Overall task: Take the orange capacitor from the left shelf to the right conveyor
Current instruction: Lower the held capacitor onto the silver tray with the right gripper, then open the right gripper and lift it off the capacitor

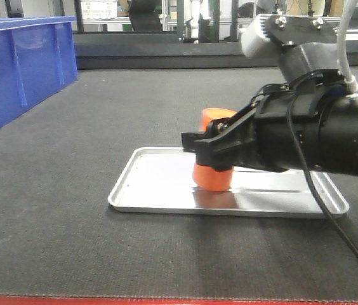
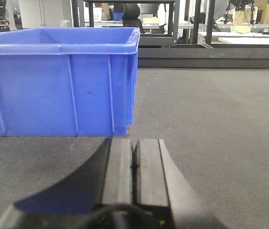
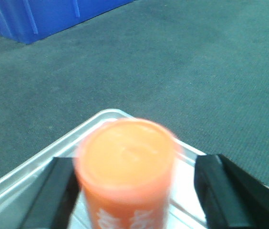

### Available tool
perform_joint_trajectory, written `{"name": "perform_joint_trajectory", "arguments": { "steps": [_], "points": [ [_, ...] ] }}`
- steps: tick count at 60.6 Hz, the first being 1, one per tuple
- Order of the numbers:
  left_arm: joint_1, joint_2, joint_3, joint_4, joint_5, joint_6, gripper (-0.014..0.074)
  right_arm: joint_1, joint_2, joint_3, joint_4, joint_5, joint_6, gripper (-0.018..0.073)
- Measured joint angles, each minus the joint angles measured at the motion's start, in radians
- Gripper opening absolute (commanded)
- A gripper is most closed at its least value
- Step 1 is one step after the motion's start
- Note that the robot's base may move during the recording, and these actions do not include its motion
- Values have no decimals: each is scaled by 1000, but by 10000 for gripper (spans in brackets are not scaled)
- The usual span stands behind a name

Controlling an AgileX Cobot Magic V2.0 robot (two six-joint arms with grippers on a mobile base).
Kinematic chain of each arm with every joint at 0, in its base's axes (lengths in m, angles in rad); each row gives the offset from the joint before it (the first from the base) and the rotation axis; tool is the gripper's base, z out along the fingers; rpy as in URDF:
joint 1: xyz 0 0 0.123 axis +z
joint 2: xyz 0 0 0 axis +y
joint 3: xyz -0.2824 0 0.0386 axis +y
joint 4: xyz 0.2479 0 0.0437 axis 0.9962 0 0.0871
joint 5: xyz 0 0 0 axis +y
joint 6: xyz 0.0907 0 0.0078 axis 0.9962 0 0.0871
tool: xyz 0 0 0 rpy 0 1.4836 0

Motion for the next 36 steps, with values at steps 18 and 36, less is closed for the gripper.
{"name": "perform_joint_trajectory", "arguments": {
  "steps": [18, 36],
  "points": [
    [0, 0, 0, 0, 0, 0, -105, 0, 0, 0, 0, -14, 3, 615],
    [0, 0, 0, 0, 0, 0, -105, 4, -109, 0, -6, -44, 100, 613]
  ]
}}
